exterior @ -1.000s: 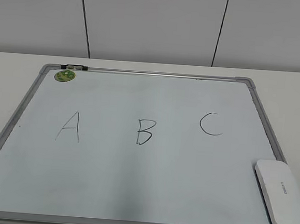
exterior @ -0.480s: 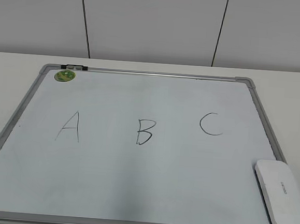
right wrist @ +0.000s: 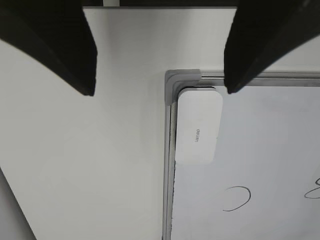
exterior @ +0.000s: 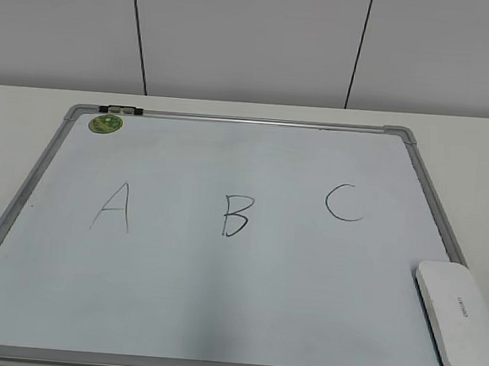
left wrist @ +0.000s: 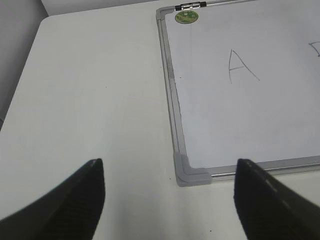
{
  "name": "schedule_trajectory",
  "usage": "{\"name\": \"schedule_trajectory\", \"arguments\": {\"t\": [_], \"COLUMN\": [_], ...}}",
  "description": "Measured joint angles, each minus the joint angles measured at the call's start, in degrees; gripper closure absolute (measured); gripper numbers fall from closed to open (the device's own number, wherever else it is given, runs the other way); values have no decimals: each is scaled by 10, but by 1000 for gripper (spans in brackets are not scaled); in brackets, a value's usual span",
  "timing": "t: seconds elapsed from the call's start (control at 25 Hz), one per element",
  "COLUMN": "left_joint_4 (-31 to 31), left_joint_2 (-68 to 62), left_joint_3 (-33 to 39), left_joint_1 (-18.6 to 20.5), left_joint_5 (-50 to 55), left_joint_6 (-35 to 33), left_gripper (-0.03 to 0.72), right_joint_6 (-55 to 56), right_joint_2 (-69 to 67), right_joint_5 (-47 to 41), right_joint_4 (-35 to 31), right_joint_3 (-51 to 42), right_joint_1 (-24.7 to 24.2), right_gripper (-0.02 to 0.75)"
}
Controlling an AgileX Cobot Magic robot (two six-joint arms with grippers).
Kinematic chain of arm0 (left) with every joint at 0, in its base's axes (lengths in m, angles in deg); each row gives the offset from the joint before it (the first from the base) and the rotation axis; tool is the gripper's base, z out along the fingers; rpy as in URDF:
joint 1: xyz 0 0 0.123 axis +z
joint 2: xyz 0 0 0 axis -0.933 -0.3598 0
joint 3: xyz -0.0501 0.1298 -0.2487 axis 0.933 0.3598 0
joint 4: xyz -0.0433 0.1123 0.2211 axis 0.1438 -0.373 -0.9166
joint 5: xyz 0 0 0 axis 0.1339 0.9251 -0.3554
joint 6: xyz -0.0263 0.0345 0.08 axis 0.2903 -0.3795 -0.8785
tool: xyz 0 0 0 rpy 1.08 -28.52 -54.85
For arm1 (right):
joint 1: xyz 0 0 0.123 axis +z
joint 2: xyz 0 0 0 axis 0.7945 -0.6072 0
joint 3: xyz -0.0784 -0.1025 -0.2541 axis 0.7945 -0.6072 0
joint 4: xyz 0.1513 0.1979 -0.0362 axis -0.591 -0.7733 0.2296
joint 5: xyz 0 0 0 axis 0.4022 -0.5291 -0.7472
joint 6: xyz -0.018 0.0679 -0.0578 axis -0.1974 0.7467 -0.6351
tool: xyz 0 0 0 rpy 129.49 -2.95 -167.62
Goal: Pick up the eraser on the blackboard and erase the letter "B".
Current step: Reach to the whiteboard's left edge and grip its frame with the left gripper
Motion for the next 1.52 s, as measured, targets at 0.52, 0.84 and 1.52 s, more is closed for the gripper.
{"name": "schedule_trajectory", "arguments": {"t": [0.52, 0.84, 1.52], "left_joint_4": [0, 2, 5], "left_joint_2": [-68, -204, -451], "left_joint_3": [-60, -99, -144], "left_joint_1": [0, 0, 0], "left_joint_5": [0, -12, -63], "left_joint_6": [0, 0, 0], "left_gripper": [97, 98, 98], "right_joint_6": [0, 0, 0], "right_joint_2": [0, 0, 0], "right_joint_5": [0, 0, 0], "right_joint_4": [0, 0, 0], "right_joint_3": [0, 0, 0], "right_joint_1": [0, 0, 0], "right_gripper": [151, 151, 150]}}
